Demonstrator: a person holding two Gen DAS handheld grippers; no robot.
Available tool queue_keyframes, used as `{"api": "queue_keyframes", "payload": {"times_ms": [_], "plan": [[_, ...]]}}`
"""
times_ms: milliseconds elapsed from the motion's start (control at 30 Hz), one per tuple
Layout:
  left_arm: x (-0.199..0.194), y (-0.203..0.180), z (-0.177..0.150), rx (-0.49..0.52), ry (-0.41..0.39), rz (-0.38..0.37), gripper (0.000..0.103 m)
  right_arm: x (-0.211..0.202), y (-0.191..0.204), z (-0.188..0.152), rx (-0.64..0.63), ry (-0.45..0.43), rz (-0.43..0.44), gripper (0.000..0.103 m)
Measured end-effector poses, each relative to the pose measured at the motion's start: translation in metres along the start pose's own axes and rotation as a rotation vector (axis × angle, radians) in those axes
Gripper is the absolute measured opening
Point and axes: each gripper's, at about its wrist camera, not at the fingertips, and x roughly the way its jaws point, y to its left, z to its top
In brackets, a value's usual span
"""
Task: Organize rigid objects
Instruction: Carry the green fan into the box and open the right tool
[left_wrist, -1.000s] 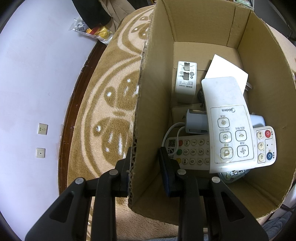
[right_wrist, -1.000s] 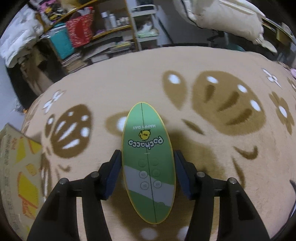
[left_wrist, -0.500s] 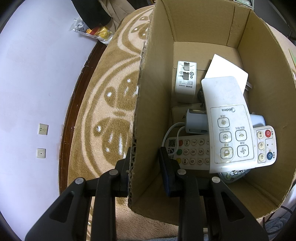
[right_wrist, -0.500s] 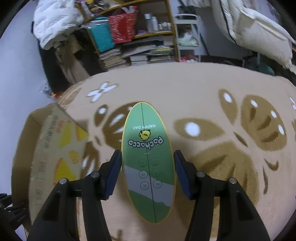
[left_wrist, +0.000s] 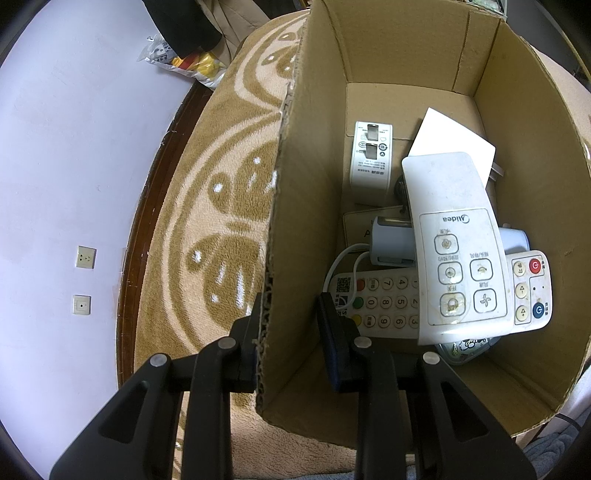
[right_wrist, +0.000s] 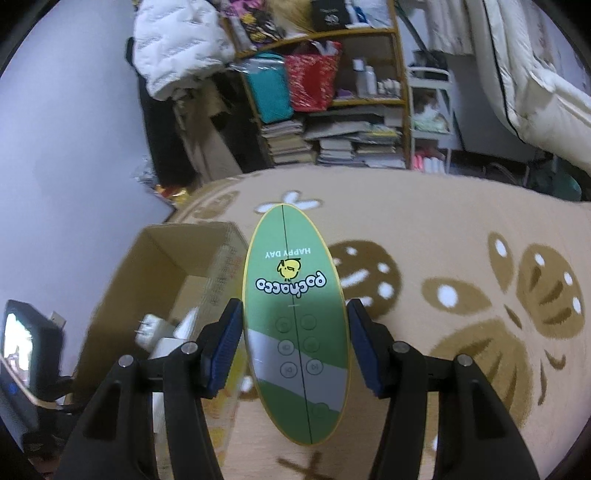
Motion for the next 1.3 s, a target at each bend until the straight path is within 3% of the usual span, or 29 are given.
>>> {"api": "queue_keyframes", "payload": {"times_ms": [400,733,1300], "plan": [[0.000,0.000,0.000,-0.001,0.001,-0.002,0.026,-0.015,0.044,-0.003,-0.118,-0.027,0.092,0.060],[0.000,0.001,0.000,-0.003,0.002,-0.006,0.026,-0.013,0.055,-0.007,-0.087,0.003,0.178,0.060],[0.002,0.002,0.000,-0.005,0.003,-0.010,0.027,0.004,0.083,-0.027,-0.196,0.082,0.195,0.061]]}}
